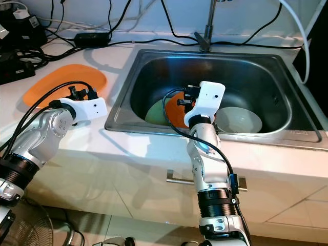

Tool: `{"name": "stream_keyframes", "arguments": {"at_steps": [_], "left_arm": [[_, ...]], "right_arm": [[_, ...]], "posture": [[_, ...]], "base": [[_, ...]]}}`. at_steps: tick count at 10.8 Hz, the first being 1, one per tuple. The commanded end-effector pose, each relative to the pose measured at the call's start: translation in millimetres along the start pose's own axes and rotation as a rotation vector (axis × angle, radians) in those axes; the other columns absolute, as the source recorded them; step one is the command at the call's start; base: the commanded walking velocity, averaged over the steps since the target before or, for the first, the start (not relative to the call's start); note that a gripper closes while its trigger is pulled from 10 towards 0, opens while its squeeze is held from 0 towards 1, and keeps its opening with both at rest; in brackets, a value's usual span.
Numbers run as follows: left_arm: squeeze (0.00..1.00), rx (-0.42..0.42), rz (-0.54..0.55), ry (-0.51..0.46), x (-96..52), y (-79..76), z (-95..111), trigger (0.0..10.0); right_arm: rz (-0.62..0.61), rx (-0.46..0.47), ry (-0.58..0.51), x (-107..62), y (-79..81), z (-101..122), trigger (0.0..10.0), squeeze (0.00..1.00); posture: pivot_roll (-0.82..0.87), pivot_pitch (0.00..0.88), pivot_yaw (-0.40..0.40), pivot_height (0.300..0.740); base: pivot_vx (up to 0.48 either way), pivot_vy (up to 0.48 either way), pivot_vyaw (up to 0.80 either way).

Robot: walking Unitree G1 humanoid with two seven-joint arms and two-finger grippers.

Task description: Kitchen organization

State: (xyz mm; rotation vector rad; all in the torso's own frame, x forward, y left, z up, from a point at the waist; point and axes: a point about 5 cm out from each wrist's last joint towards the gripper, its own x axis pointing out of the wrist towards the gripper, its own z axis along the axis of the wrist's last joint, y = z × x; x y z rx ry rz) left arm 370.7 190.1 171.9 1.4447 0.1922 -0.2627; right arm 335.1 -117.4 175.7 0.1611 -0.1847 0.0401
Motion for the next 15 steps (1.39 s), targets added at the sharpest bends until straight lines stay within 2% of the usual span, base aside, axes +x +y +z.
{"name": "stream_keyframes", "arguments": {"at_steps": [1,4,7,8,9,10,11,12,13,14,15], "left_arm": [[0.0,-0.012,-0.115,0.026,1.4,-27.3,-5.0,0.0],[0.0,-0.019,-0.123,0.022,1.2,-28.5,-5.3,0.0],[0.0,0.001,-0.094,0.009,1.0,-21.3,-2.5,0.0],[0.0,0.025,-0.046,-0.006,0.4,-13.3,0.2,0.0],[0.0,0.063,0.112,-0.075,-2.1,6.7,9.6,0.0],[0.0,0.074,0.2,-0.126,-5.8,8.7,12.3,0.0],[0.0,0.056,0.294,-0.218,-8.1,32.9,36.4,4.9],[0.0,0.049,0.315,-0.256,-10.5,37.5,46.0,10.0],[0.0,0.024,0.326,-0.352,-15.4,34.7,67.7,10.0],[0.0,0.02,0.32,-0.388,-16.9,31.5,75.8,10.0],[0.0,0.014,0.309,-0.424,-18.4,27.4,83.6,10.0]], "right_arm": [[-0.015,0.004,0.006,-0.4,-3.0,1.2,10.0,0.0],[-0.022,0.001,0.009,0.4,-4.6,1.0,10.0,0.0],[-0.024,0.002,0.012,1.3,-4.5,0.6,10.0,0.0],[-0.026,0.005,0.012,2.2,-4.3,1.1,10.0,0.0],[-0.03,0.011,0.008,3.7,-5.1,3.0,10.0,0.0],[-0.029,0.015,0.005,4.9,-4.7,4.0,10.0,0.0],[-0.023,0.016,-0.004,7.2,-3.4,6.8,10.0,0.0],[-0.022,0.017,-0.01,8.3,-3.3,8.5,10.0,0.0],[-0.021,0.026,-0.024,11.4,-3.7,12.5,10.0,0.3],[-0.02,0.041,-0.034,13.0,-4.2,15.3,10.0,0.97],[-0.022,0.077,-0.046,15.5,-5.4,20.3,10.0,1.0]], "posture": [[0.05,0.093,0.06,0.74],[0.05,0.091,0.058,0.74],[0.05,0.081,0.059,0.74],[0.05,0.079,0.059,0.74],[0.05,0.069,0.057,0.74],[0.05,0.062,0.056,0.74],[0.05,0.052,0.054,0.74],[0.05,0.047,0.053,0.74],[0.04,0.035,0.053,0.74],[0.04,0.031,0.053,0.74],[0.04,0.025,0.053,0.74]], "base": [[0.0,0.0,0.0],[0.0,0.0,0.0],[0.0,0.0,0.0],[0.0,0.0,0.0],[0.0,0.0,0.0],[0.0,0.0,0.0],[0.0,0.0,0.0],[0.0,0.0,0.0],[0.0,0.0,0.0],[0.0,0.0,0.0],[0.0,0.0,0.0]]}}
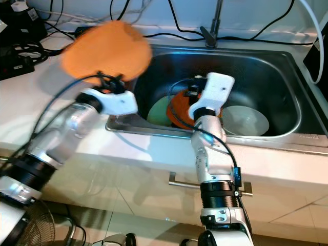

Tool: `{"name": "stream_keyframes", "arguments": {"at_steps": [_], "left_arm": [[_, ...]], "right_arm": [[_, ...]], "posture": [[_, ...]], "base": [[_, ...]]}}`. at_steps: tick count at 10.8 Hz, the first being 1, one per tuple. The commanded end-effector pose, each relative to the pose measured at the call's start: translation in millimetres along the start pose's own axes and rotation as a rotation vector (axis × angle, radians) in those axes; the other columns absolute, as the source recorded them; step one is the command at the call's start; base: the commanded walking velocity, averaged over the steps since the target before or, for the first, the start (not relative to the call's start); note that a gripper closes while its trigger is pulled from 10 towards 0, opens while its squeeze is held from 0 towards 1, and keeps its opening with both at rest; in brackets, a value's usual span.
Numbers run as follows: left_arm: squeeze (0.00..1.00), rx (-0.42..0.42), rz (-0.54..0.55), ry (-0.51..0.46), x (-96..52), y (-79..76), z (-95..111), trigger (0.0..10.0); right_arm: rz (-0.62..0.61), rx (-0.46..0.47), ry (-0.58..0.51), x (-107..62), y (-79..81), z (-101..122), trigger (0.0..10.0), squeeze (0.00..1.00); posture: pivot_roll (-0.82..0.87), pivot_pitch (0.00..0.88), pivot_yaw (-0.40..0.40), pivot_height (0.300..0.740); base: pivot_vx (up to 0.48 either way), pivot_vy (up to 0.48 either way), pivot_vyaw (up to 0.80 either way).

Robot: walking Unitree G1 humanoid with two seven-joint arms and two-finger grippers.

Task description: Kitchen organization

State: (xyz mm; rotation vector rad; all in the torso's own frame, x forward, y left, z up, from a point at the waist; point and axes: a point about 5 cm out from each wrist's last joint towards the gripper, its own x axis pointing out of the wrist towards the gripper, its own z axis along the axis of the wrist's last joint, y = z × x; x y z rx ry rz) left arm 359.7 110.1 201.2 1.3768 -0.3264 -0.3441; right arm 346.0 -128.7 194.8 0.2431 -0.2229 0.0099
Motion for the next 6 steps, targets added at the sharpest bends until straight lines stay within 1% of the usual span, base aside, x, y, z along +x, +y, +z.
{"name": "stream_keyframes", "arguments": {"at_steps": [1,2,3,4,5,6], "left_arm": [[0.0,0.009,0.042,-0.04,-0.2,9.8,7.9,10.0],[0.0,0.003,0.024,-0.063,0.9,6.6,14.0,10.0],[0.0,-0.001,0.016,-0.082,1.0,4.5,18.2,10.0],[0.0,-0.016,0.01,-0.113,1.4,1.2,25.4,10.0],[0.0,-0.022,0.009,-0.122,1.6,0.4,27.4,10.0],[0.0,-0.023,-0.002,-0.14,1.8,-1.8,31.2,10.0]], "right_arm": [[0.014,0.05,-0.011,4.2,4.0,7.6,10.0,1.0],[0.021,0.152,-0.012,7.1,5.1,14.4,10.0,1.0],[0.03,0.248,0.011,8.2,6.7,15.3,10.0,1.0],[0.063,0.428,0.094,7.7,12.6,10.0,10.0,1.0],[0.076,0.466,0.12,7.2,14.4,7.8,10.0,1.0],[0.107,0.53,0.152,5.7,18.2,4.5,10.0,1.0]], "posture": [[0.04,0.02,0.053,0.74],[0.03,0.02,0.057,0.74],[0.03,0.021,0.058,0.74],[0.03,0.024,0.06,0.74],[0.03,0.024,0.06,0.74],[0.03,0.026,0.061,0.74]], "base": [[0.0,0.0,0.0],[0.0,0.0,0.0],[0.0,0.0,0.0],[0.0,0.0,0.0],[0.0,0.0,0.0],[0.0,0.0,0.0]]}}
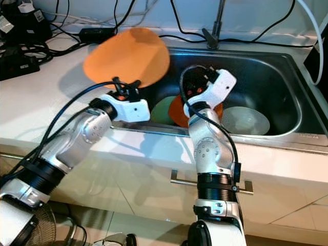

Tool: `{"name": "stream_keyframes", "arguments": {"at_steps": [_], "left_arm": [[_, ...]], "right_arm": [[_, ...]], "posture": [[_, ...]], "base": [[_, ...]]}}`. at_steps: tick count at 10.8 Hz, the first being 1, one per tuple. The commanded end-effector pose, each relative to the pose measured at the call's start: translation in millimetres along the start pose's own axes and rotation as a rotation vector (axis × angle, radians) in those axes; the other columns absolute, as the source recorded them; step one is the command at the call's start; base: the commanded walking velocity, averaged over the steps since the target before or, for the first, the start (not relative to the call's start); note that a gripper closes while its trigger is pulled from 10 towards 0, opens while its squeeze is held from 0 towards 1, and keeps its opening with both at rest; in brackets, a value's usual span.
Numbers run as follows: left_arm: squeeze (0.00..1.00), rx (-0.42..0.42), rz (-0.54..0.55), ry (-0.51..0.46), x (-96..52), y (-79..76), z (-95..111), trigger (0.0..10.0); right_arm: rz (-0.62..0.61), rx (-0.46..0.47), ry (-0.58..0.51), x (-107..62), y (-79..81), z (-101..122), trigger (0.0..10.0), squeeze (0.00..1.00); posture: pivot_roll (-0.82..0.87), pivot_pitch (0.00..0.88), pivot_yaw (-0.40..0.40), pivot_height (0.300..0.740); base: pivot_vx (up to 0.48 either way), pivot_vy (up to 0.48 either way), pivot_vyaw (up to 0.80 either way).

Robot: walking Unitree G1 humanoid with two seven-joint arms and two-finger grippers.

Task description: Kitchen organization

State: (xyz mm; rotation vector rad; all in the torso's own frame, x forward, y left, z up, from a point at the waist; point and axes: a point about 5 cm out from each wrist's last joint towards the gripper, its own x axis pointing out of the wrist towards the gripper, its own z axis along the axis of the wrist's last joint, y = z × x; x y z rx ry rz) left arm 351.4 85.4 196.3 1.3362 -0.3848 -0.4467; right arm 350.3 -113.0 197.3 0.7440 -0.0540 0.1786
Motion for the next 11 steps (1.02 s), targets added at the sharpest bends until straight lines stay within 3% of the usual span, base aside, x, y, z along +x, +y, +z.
{"name": "stream_keyframes", "arguments": {"at_steps": [1,2,3,4,11], "left_arm": [[0.0,0.006,0.021,-0.046,-0.3,5.7,9.1,10.0],[0.0,0.0,0.008,-0.058,0.3,3.2,12.6,10.0],[0.0,-0.002,-0.006,-0.066,0.8,0.5,14.9,10.0],[0.0,-0.002,-0.012,-0.071,0.9,-0.8,16.0,10.0],[0.0,-0.021,-0.001,-0.139,-0.7,-2.6,30.1,10.0]], "right_arm": [[0.039,0.046,0.002,0.1,7.1,2.8,10.0,1.0],[0.067,0.057,0.019,-0.9,9.4,1.6,10.0,1.0],[0.092,0.089,0.038,-2.2,12.3,0.6,10.0,0.8],[0.112,0.113,0.051,-3.1,15.0,-0.2,10.0,0.0],[0.136,0.065,0.113,-6.2,17.7,-9.2,10.0,0.0]], "posture": [[0.03,0.027,0.063,0.74],[0.03,0.029,0.063,0.74],[0.03,0.029,0.063,0.74],[0.03,0.032,0.065,0.74],[0.03,0.04,0.059,0.74]], "base": [[0.0,0.0,0.0],[0.0,0.0,0.0],[0.0,0.0,0.0],[0.0,0.0,0.0],[0.0,0.0,0.0]]}}
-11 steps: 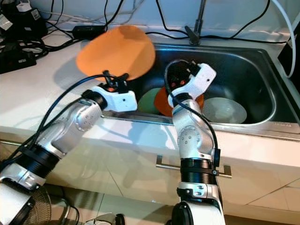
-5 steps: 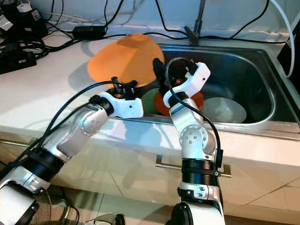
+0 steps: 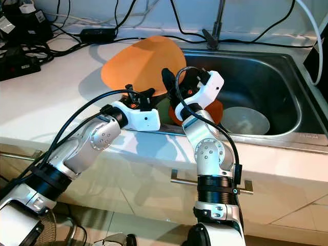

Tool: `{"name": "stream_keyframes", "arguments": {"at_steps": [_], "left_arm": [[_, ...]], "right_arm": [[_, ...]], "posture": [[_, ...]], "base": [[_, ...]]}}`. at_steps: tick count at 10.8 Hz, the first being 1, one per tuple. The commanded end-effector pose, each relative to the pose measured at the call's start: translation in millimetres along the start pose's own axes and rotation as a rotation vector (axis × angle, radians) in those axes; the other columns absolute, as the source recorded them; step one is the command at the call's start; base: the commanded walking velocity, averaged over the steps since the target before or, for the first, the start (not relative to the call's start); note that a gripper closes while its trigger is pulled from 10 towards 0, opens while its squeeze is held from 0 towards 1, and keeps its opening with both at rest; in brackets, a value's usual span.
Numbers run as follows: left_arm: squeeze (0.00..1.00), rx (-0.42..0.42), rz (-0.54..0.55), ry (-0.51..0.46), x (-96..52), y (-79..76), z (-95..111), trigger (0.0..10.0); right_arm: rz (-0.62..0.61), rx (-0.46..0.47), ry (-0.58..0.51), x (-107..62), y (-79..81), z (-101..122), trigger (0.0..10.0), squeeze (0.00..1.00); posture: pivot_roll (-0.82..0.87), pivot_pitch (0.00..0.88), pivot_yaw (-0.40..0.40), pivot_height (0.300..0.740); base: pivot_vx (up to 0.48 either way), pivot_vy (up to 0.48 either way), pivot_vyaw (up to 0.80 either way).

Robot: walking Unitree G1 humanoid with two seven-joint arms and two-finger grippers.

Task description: Kitchen organization

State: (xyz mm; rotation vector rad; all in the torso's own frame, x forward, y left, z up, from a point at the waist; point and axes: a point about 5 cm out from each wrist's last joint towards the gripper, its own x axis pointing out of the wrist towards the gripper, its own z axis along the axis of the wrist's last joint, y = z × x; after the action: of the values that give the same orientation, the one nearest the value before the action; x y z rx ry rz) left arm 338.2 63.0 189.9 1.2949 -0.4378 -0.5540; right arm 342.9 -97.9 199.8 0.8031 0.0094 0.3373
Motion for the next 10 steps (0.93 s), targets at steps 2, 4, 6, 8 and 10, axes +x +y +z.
{"name": "stream_keyframes", "arguments": {"at_steps": [2,4,6,8,10], "left_arm": [[0.0,0.014,0.027,-0.034,-1.6,7.4,5.8,10.0],[0.0,0.017,0.02,-0.034,-1.7,5.8,6.0,10.0],[0.0,0.02,0.022,-0.035,-1.2,6.1,6.2,10.0],[0.0,0.025,0.029,-0.037,-0.8,7.0,6.4,10.0],[0.0,0.036,0.046,-0.048,-1.0,8.3,7.4,10.0]], "right_arm": [[0.001,0.01,-0.018,-0.4,2.9,1.5,0.0,0.0],[-0.005,0.023,-0.029,0.0,2.1,3.8,0.0,0.0],[-0.007,0.023,-0.025,0.2,1.4,3.1,0.0,0.0],[0.001,0.028,-0.016,0.7,1.3,2.1,0.0,0.0],[0.006,0.029,-0.008,0.9,1.8,0.6,0.0,0.0]], "posture": [[0.04,0.042,0.058,0.74],[0.04,0.044,0.058,0.74],[0.04,0.042,0.057,0.74],[0.04,0.043,0.056,0.74],[0.04,0.044,0.056,0.74]], "base": [[0.0,0.0,0.0],[0.0,0.0,0.0],[0.0,0.0,0.0],[0.0,0.0,0.0],[0.0,0.0,0.0]]}}
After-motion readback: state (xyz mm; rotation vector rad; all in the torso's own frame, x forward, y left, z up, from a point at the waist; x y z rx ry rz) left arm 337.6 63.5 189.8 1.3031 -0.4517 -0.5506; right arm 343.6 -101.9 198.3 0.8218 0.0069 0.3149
